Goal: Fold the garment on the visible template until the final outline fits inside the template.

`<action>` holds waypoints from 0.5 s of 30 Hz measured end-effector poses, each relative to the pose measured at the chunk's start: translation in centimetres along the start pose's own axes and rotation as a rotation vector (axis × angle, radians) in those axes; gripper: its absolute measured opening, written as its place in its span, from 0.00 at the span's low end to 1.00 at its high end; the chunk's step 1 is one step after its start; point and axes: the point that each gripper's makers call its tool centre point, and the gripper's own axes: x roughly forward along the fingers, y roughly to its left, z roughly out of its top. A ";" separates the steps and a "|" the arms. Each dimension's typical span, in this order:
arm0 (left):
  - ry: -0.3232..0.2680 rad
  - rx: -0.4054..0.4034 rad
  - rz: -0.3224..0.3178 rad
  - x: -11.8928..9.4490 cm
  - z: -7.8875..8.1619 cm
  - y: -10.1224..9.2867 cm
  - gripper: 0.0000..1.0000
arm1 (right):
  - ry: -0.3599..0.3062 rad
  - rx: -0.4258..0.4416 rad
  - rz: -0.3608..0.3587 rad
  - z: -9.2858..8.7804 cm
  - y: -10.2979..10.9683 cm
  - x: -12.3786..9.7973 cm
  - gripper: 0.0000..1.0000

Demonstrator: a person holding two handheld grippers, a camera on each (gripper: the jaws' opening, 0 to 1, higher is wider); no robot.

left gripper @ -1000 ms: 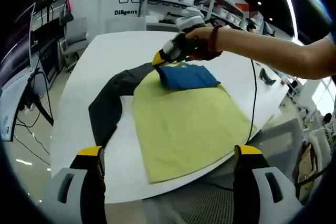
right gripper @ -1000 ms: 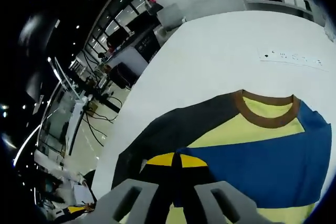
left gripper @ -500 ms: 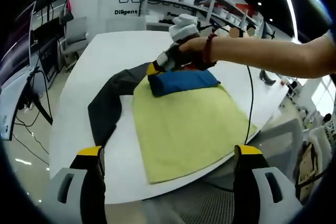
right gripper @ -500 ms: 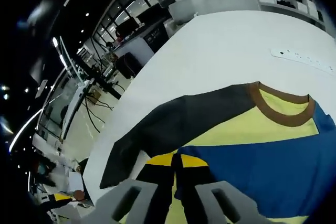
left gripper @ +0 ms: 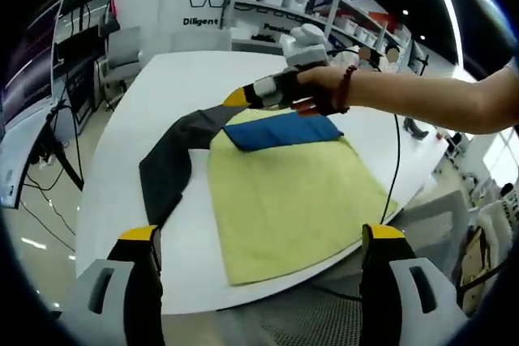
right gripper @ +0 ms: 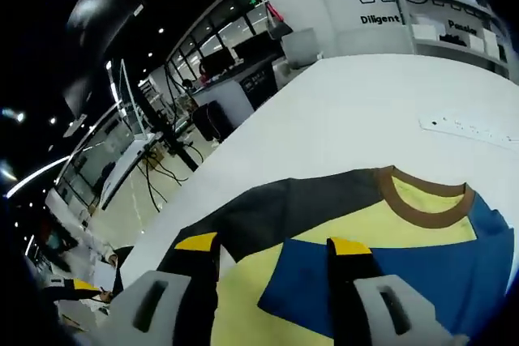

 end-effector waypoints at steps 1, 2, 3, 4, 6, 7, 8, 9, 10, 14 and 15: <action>-0.003 -0.001 0.000 0.0 0.0 0.0 0.99 | -0.004 -0.013 -0.008 -0.1 -0.5 -0.5 0.53; -0.004 -0.001 0.000 0.0 0.1 0.0 0.99 | -0.003 -0.015 -0.013 -0.3 -0.9 -0.9 0.54; -0.006 0.000 0.002 -0.1 0.1 -0.1 0.99 | -0.007 -0.012 -0.046 -0.4 -1.8 -1.6 0.56; -0.008 0.002 0.002 -0.1 0.2 -0.1 0.99 | -0.008 -0.013 -0.071 -0.5 -2.5 -2.0 0.58; -0.009 -0.001 0.002 -0.1 0.3 -0.2 0.99 | -0.026 -0.020 -0.104 -0.7 -3.8 -3.2 0.59; -0.009 0.001 0.001 -0.1 0.3 -0.3 0.99 | -0.026 -0.019 -0.120 -0.9 -4.4 -3.6 0.60; -0.009 0.004 0.001 -0.1 0.3 -0.3 0.99 | -0.026 -0.023 -0.131 -1.2 -5.1 -4.2 0.61; -0.008 0.005 0.000 0.0 0.3 -0.4 0.99 | -0.029 -0.021 -0.142 -1.3 -5.6 -4.7 0.62; -0.007 0.006 -0.002 0.0 0.3 -0.5 0.99 | -0.032 -0.020 -0.153 -1.5 -6.2 -5.3 0.62; 0.000 0.008 -0.006 0.1 0.2 -0.7 0.99 | -0.054 0.001 -0.205 -1.9 -8.5 -7.3 0.62; 0.004 0.005 -0.004 0.2 0.2 -0.7 0.99 | -0.060 0.004 -0.226 -2.0 -9.0 -7.7 0.62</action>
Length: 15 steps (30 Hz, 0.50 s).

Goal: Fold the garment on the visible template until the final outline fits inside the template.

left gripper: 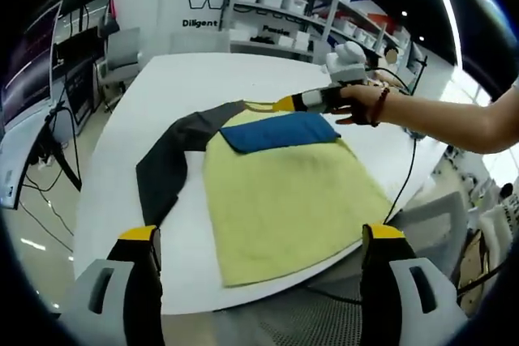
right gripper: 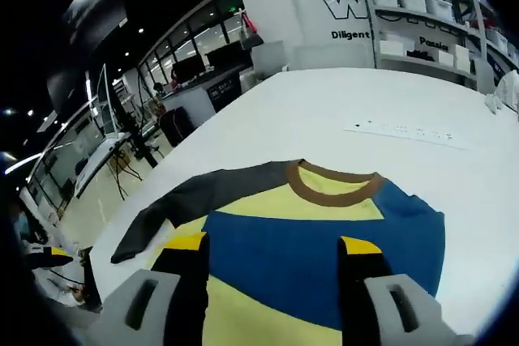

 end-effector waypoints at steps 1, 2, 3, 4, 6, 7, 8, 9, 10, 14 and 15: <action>-0.001 -0.001 0.001 0.1 0.0 0.0 0.99 | 0.000 -0.006 -0.046 -0.2 -1.2 -0.5 0.62; -0.003 -0.003 0.002 0.1 0.1 0.0 0.99 | 0.000 -0.005 -0.058 -0.3 -1.5 -0.7 0.61; -0.005 -0.005 0.002 0.2 0.1 -0.1 0.99 | -0.009 0.003 -0.074 -0.4 -2.2 -1.1 0.61; -0.002 -0.011 0.003 0.3 0.1 -0.1 0.99 | -0.016 0.009 -0.087 -0.6 -2.8 -1.5 0.61; 0.002 -0.010 0.004 0.4 0.1 -0.1 0.99 | -0.009 0.023 -0.098 -1.1 -3.5 -1.9 0.61; 0.005 -0.008 0.005 0.4 0.0 -0.1 0.99 | -0.009 0.033 -0.100 -1.3 -3.8 -2.1 0.60; 0.008 -0.006 0.006 0.5 0.0 0.0 0.99 | -0.009 0.043 -0.101 -1.5 -4.1 -2.3 0.60; 0.008 -0.004 0.005 0.5 0.0 0.0 0.99 | -0.014 0.055 -0.103 -1.8 -4.6 -2.8 0.60; 0.008 -0.004 0.005 0.5 0.0 0.0 0.99 | -0.017 0.062 -0.106 -2.0 -4.9 -3.0 0.60; 0.008 -0.003 0.008 0.4 0.0 0.1 0.99 | -0.016 0.088 -0.142 -3.1 -6.7 -4.2 0.57; 0.010 -0.002 0.012 0.3 -0.1 0.2 0.99 | -0.019 0.106 -0.150 -3.4 -7.2 -4.6 0.56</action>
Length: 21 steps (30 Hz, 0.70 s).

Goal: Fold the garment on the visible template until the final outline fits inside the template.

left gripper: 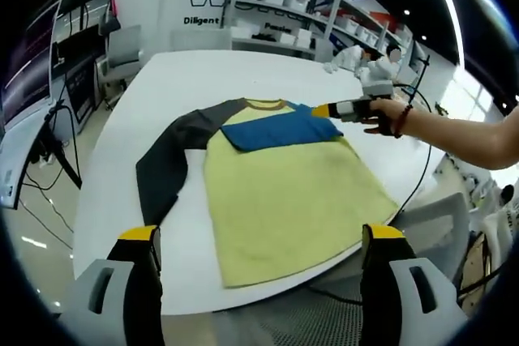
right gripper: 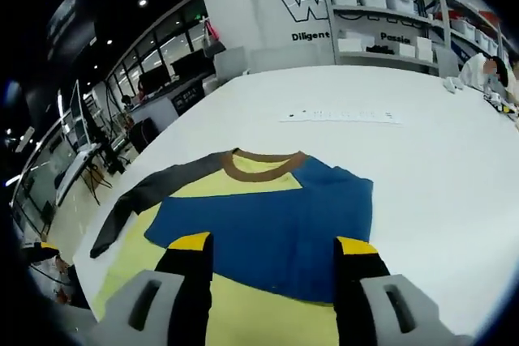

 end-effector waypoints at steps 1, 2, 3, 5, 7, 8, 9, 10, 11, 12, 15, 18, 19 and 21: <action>0.001 0.000 0.001 0.0 0.0 0.0 0.99 | -0.002 0.007 -0.007 -0.1 -0.3 -0.1 0.55; 0.002 0.000 0.002 0.0 -0.1 0.1 0.99 | -0.002 0.014 -0.015 -0.2 -0.6 -0.1 0.54; 0.003 -0.001 0.003 0.0 -0.1 0.1 0.99 | -0.001 0.020 -0.021 -0.3 -0.8 -0.2 0.53; 0.004 -0.002 0.007 0.0 -0.2 0.2 0.99 | 0.001 0.032 -0.033 -0.5 -1.3 -0.3 0.50; 0.006 0.008 0.013 0.0 -0.2 0.3 0.99 | 0.007 0.063 -0.065 -1.8 -3.1 -1.0 0.48; 0.004 0.006 0.013 0.0 -0.2 0.3 0.99 | 0.007 0.062 -0.068 -1.9 -3.2 -1.0 0.46; 0.005 0.006 0.011 0.0 -0.3 0.2 0.99 | 0.002 0.056 -0.085 -2.1 -4.0 -1.2 0.43; 0.006 0.006 0.011 0.0 -0.3 0.2 0.99 | 0.001 0.054 -0.088 -2.1 -4.1 -1.3 0.41; 0.003 0.010 0.015 0.0 -0.2 0.3 0.99 | 0.002 0.048 -0.099 -2.3 -4.6 -1.3 0.39; 0.002 0.012 0.015 0.0 -0.2 0.3 0.99 | 0.006 0.047 -0.106 -2.5 -4.9 -1.4 0.38; -0.002 0.009 0.017 -0.1 -0.1 0.3 0.99 | 0.016 0.076 -0.118 -3.4 -5.8 -1.4 0.32; -0.004 0.007 0.025 -0.2 -0.1 0.5 0.99 | 0.029 0.078 -0.121 -4.1 -6.1 -1.4 0.18; -0.005 0.007 0.025 -0.2 -0.1 0.6 0.99 | 0.034 0.072 -0.121 -4.3 -6.2 -1.3 0.13; -0.009 0.007 0.028 -0.3 0.0 0.7 0.99 | 0.052 0.058 -0.120 -5.0 -6.3 -1.4 0.04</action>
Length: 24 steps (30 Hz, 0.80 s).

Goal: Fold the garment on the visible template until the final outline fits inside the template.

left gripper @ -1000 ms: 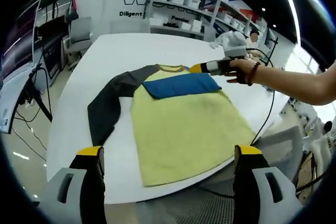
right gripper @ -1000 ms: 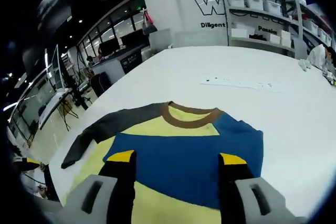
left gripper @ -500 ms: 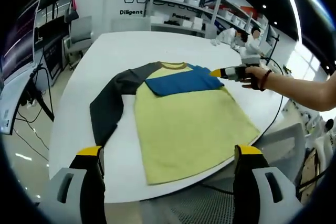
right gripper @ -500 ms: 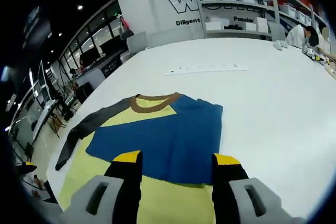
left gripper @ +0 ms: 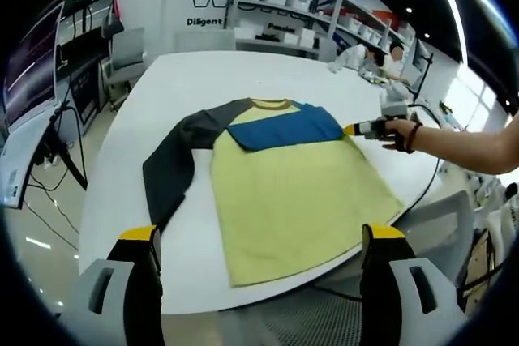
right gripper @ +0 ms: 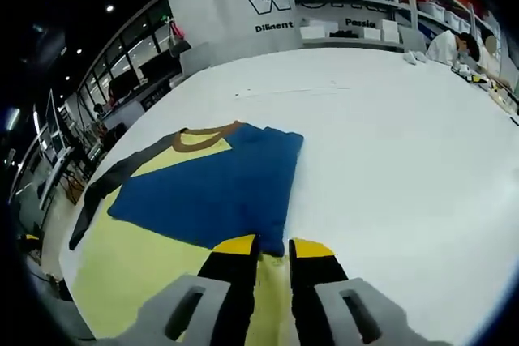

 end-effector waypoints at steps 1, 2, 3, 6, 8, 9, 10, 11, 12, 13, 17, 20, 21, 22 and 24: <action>-0.002 0.000 0.001 -0.1 0.0 0.1 0.99 | 0.000 0.002 0.001 -0.1 0.0 0.0 0.03; -0.004 0.000 0.002 -0.1 0.0 0.1 0.99 | -0.003 0.003 0.003 -0.3 0.0 -0.2 0.03; -0.004 -0.002 0.003 -0.1 0.0 0.1 0.99 | -0.010 0.000 0.005 -0.3 0.1 -0.3 0.02; -0.002 -0.002 0.003 -0.1 -0.1 0.1 0.99 | -0.017 -0.019 0.006 -0.3 0.2 -0.5 0.01; 0.001 0.001 0.003 -0.1 -0.1 0.1 0.99 | -0.021 -0.018 0.005 -0.3 0.3 -0.6 0.02; 0.000 0.002 0.002 -0.1 -0.1 0.0 0.99 | -0.026 -0.012 0.004 -0.3 0.3 -0.7 0.01; 0.000 0.002 0.001 -0.1 -0.1 0.0 0.99 | -0.032 0.001 0.002 -0.3 0.2 -0.7 0.01; -0.001 0.002 0.000 -0.1 -0.1 0.0 0.99 | -0.045 0.029 -0.002 -0.2 0.1 -0.7 0.01; -0.003 0.002 -0.001 -0.1 0.0 -0.1 0.99 | -0.055 0.060 -0.004 -0.2 0.0 -0.8 0.01; -0.003 0.003 -0.002 -0.1 0.0 0.0 0.99 | -0.055 0.071 -0.007 -0.3 -0.1 -0.8 0.01; -0.004 0.005 -0.001 -0.3 0.0 0.1 0.99 | -0.073 0.109 -0.035 -0.4 -0.4 -1.5 0.00; -0.007 0.002 0.002 -0.4 -0.1 0.2 0.99 | -0.088 0.097 -0.057 0.0 -0.8 -1.6 0.00; -0.006 0.002 0.002 -0.4 -0.1 0.2 0.99 | -0.085 0.104 -0.051 -0.1 -0.8 -1.6 0.00; -0.006 0.003 0.003 -0.4 -0.1 0.2 0.99 | -0.088 0.111 -0.040 0.0 -0.6 -1.7 0.00; -0.002 0.004 0.003 -0.4 -0.2 0.2 0.99 | -0.091 0.113 -0.024 0.0 -0.2 -1.7 0.06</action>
